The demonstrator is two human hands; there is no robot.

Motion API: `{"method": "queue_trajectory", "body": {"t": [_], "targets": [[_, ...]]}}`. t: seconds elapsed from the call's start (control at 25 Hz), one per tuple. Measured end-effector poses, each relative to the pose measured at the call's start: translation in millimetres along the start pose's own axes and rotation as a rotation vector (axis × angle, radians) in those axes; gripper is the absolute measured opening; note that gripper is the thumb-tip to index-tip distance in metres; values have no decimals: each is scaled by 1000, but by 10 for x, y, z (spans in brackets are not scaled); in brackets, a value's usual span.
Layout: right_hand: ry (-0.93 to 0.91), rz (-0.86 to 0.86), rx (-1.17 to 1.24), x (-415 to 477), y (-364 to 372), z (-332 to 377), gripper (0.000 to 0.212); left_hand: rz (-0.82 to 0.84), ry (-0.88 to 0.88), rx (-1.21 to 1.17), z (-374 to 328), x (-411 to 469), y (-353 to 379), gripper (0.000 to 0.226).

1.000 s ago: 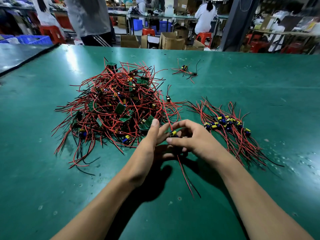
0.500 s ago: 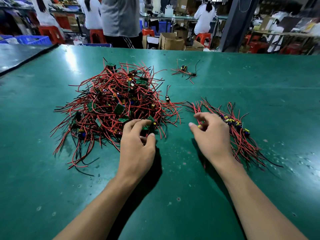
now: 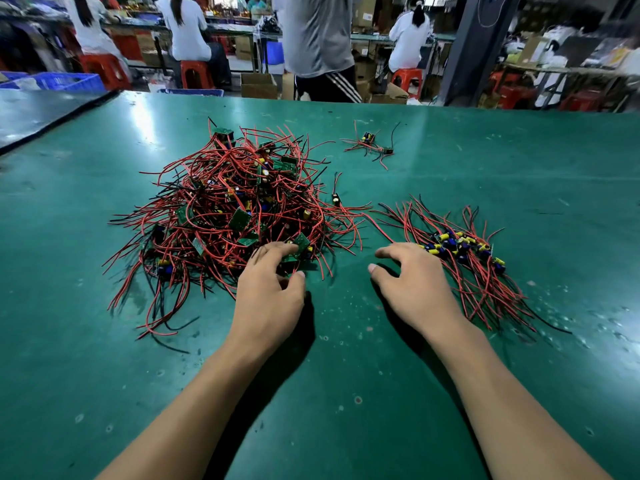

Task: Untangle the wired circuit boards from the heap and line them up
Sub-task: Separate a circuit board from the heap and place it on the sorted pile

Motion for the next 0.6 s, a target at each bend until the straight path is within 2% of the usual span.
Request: {"method": "queue_trajectory", "body": {"t": [0.16,0.28,0.4,0.6], "targets": [[-64,-43,107,-43,33,148,22,8,67,74,-33,1,4,53],[-104,-10,170,-110,136,260,16,109,77,143,-10,36,48,62],[-129,22,203,-142,206,338,12,190,31,66,41,43,75,60],[-53,68,334,-165,202,352,19,201,119,37,-43,-1,112,46]]}}
Point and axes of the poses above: each hand's wrist, its own x-axis towards the middle knuckle, its own y-axis out of the palm, z = x × y, the point moved 7 cm from there along x, towards the middle knuckle, and after that the axes turned 7 degrees about x, right-handed, at the moved point
